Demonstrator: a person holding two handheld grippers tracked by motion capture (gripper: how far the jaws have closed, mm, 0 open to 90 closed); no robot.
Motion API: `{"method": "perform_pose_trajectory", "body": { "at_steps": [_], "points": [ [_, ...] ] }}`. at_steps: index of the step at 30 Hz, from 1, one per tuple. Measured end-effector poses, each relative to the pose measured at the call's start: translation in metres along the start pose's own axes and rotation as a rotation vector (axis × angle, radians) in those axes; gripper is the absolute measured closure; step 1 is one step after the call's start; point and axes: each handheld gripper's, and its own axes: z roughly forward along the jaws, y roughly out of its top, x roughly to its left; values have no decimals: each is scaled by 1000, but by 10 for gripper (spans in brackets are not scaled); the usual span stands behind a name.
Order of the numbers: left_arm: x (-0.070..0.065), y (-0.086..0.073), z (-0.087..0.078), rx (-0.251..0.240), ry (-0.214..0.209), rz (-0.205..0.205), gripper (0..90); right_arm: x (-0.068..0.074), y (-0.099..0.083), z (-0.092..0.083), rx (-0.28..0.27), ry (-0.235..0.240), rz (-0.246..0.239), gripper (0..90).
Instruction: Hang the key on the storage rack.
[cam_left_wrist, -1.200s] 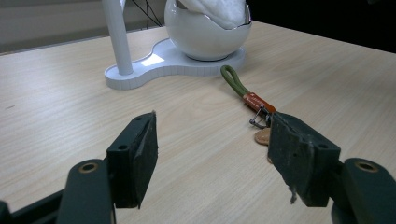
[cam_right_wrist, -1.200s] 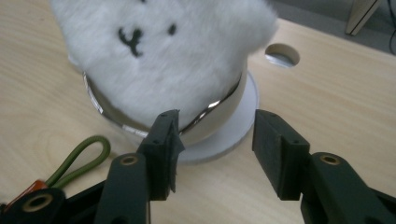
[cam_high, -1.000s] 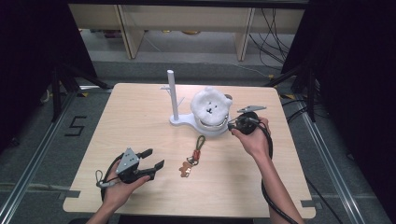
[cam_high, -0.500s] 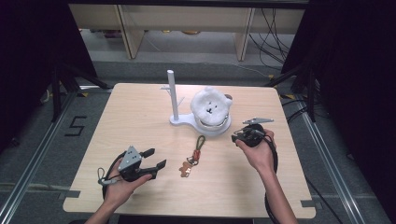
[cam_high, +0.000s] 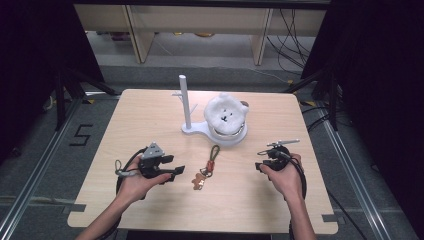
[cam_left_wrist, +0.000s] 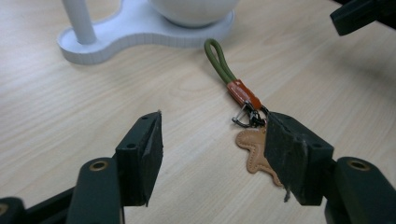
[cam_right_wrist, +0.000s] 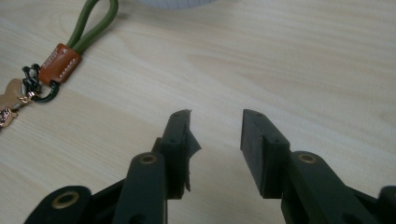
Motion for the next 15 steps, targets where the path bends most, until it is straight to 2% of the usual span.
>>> {"method": "perform_pose_trajectory", "body": {
  "at_steps": [1, 2, 3, 4, 5, 6, 7, 8, 9, 10, 11, 12, 13, 15],
  "points": [
    [-4, 9, 7, 25, -9, 4, 397, -3, -3, -2, 20, -8, -9, 628],
    [-4, 9, 7, 25, -9, 4, 401, -3, -3, -2, 20, -8, -9, 628],
    [-4, 16, 10, 83, -27, 25, 401, -2, -3, -3, 3, -17, 4, 627],
    [-7, 23, 16, 121, -35, 19, 409, -2, -6, -6, -11, -34, 14, 624],
    [-7, 23, 16, 121, -35, 19, 411, -2, -6, -6, -11, -34, 14, 624],
    [-7, 28, 22, 163, -41, 29, 411, -3, -7, -7, -15, -27, 10, 623],
    [-8, 32, 27, 197, -42, 27, 411, -2, -8, -9, 3, -27, 19, 621],
    [-9, 39, 36, 245, -42, 21, 412, 0, -9, -8, -7, -17, 22, 612],
    [-9, 39, 36, 245, -42, 21, 413, 0, -9, -8, -7, -17, 22, 612],
    [-9, 43, 41, 288, -43, 30, 413, 0, -10, -7, -11, -16, 21, 610],
    [-10, 47, 44, 326, -45, 35, 412, 0, -10, -8, 19, -23, 27, 608],
    [-12, 49, 49, 340, -50, 18, 412, 1, -10, -7, 10, -30, 11, 606],
    [-15, 52, 58, 364, -51, -11, 406, 2, -10, -6, 20, 45, 33, 603],
    [-18, 54, 64, 375, -47, -17, 406, 2, -10, -5, 20, 35, 17, 603]
  ]
}}
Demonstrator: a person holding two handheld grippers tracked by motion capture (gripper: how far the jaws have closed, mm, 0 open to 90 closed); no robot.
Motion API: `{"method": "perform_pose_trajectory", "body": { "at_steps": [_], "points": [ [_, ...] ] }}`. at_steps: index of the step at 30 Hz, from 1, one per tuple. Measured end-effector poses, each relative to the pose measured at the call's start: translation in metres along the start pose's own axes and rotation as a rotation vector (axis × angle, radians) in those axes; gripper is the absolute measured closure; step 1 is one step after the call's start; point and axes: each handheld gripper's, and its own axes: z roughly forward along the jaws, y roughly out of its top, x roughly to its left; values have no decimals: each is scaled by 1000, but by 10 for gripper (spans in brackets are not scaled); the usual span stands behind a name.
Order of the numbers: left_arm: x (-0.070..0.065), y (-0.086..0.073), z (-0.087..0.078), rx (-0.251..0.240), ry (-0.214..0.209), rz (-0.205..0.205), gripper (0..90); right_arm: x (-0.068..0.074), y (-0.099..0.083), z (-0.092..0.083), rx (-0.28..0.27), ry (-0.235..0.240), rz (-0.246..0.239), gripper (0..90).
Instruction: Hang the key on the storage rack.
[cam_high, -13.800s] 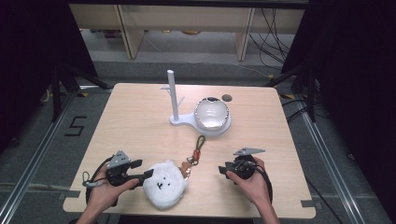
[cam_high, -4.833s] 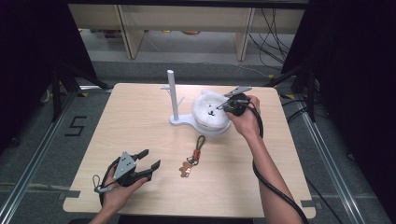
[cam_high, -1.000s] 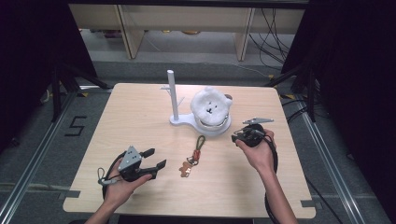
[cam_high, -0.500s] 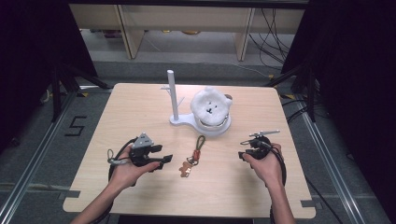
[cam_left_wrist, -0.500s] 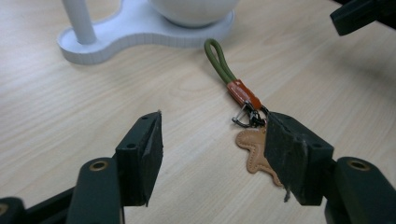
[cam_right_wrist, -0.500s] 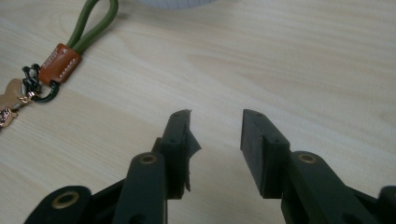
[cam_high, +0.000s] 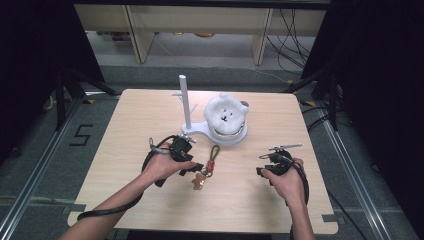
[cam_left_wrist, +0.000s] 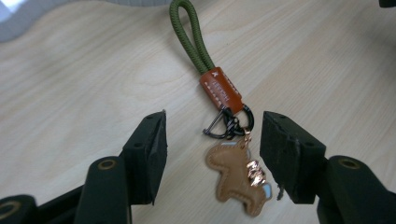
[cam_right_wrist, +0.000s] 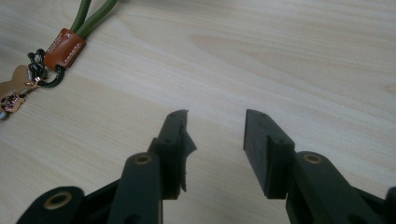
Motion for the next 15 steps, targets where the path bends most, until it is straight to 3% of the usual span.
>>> {"method": "perform_pose_trajectory", "body": {
  "at_steps": [7, 12, 13, 15],
  "points": [
    [-8, 15, 23, 44, 14, -33, 401, -1, -2, 1, 17, -18, 16, 595],
    [-10, 19, 28, 73, 34, -59, 397, -4, -2, 1, -2, -1, 8, 593],
    [-10, 20, 31, 90, 42, -86, 388, -3, -2, 1, 8, -14, 25, 587],
    [-10, 21, 32, 94, 48, -85, 387, -3, -2, 1, 8, 1, 22, 585]
  ]
}}
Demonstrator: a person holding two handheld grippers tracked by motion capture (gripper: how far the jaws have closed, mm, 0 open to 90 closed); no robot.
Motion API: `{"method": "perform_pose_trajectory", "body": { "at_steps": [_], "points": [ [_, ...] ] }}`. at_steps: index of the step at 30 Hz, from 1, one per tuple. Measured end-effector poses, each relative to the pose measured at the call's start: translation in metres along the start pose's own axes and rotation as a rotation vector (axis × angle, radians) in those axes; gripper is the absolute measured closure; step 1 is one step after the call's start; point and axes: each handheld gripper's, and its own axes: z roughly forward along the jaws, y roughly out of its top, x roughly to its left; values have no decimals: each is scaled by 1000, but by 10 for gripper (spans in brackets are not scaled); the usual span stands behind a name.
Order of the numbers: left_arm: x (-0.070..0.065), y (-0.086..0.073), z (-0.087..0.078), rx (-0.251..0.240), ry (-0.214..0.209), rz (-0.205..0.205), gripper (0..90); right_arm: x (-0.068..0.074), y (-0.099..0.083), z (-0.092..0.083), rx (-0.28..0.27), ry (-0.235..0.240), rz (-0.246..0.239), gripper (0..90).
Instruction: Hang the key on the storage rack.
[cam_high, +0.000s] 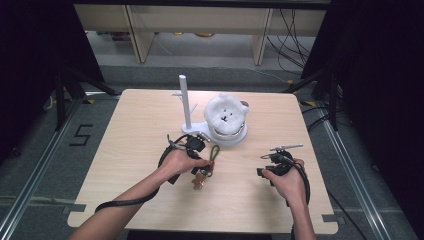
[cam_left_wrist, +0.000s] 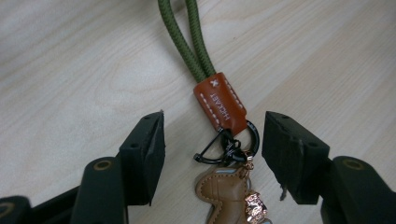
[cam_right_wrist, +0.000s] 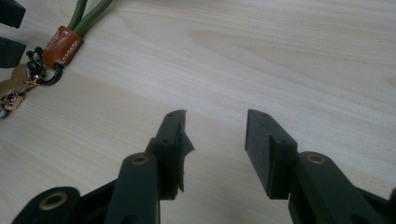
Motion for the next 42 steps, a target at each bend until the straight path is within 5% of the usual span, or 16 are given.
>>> {"method": "perform_pose_trajectory", "body": {
  "at_steps": [10, 11, 17, 18, 19, 22, 31, 35, 36, 38, 42],
  "points": [
    [-4, 9, 4, 15, 13, -60, 394, 2, -1, 2, 21, -5, 4, 585],
    [-3, 11, 5, 13, 15, -32, 394, 2, 0, 2, 19, -5, 8, 586],
    [-7, 13, 12, 35, 31, -39, 401, -1, -1, 3, 6, -9, -18, 585],
    [-6, 13, 12, 43, 39, -5, 406, -1, -1, 3, 5, -11, -10, 585],
    [-8, 13, 13, 45, 41, -28, 414, 1, -1, 3, 6, -8, 2, 586],
    [-7, 15, 12, 72, 61, 32, 443, 2, -1, 1, 23, -1, 14, 585],
    [-12, 16, 16, 82, 59, -7, 450, 1, -1, 5, 10, -3, -15, 585],
    [-13, 16, 17, 98, 57, 6, 454, 1, -1, 5, 2, -1, -13, 585],
    [-11, 16, 18, 99, 64, 36, 466, 1, -1, 5, 6, 6, -14, 585],
    [-13, 15, 19, 98, 60, 7, 469, 1, -2, 5, 2, 6, -13, 585],
    [-13, 15, 22, 122, 58, 13, 489, 1, -2, 5, 3, 12, -10, 585]
  ]
}}
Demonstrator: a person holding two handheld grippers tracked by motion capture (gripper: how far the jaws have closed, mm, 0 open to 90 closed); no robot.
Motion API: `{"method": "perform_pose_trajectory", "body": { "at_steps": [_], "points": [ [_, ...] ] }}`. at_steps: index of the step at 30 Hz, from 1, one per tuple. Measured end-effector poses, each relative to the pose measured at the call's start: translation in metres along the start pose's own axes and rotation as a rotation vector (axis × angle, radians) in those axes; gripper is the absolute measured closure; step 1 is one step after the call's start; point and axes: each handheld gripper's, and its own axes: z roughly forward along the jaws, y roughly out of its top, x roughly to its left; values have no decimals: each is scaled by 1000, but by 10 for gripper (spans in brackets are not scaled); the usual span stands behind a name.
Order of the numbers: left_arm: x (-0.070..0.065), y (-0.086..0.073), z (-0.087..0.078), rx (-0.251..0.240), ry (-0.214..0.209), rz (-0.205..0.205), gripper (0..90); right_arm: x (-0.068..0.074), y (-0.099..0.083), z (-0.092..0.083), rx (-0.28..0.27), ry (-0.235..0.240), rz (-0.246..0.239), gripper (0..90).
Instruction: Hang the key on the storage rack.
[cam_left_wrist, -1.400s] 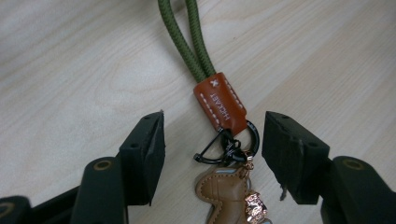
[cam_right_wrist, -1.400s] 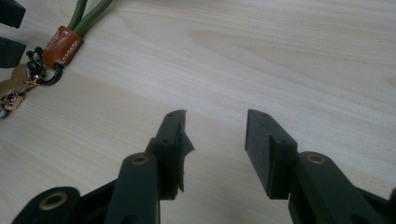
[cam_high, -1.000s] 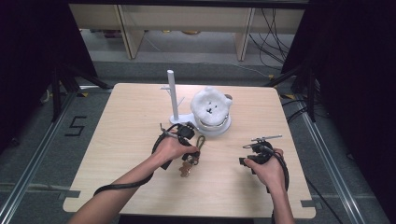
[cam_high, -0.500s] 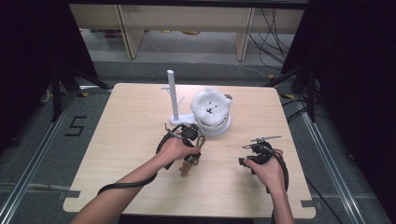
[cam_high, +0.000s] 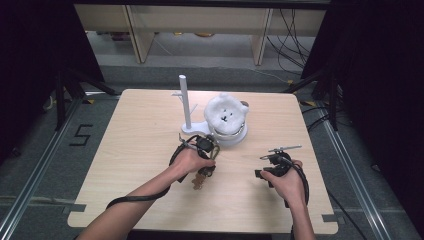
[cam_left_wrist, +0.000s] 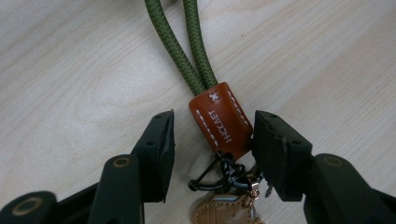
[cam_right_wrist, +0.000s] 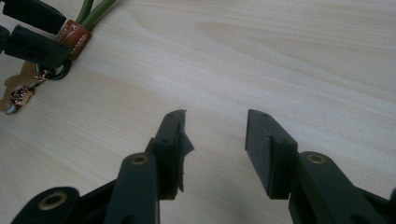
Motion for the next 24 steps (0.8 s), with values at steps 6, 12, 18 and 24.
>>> {"method": "perform_pose_trajectory", "body": {
  "at_steps": [6, 12, 18, 24],
  "points": [
    [-2, 1, 1, 14, -4, 3, 521, 0, 0, 0, 0, 12, 1, 585],
    [-1, 2, 0, 40, -26, 11, 606, 0, -1, 0, 2, 20, 2, 585],
    [0, 0, -1, 32, -63, 19, 704, 0, -2, 1, -15, 25, 2, 585],
    [2, -3, 0, -3, -73, 72, 739, 0, -2, 2, -12, 23, 1, 583]
  ]
}}
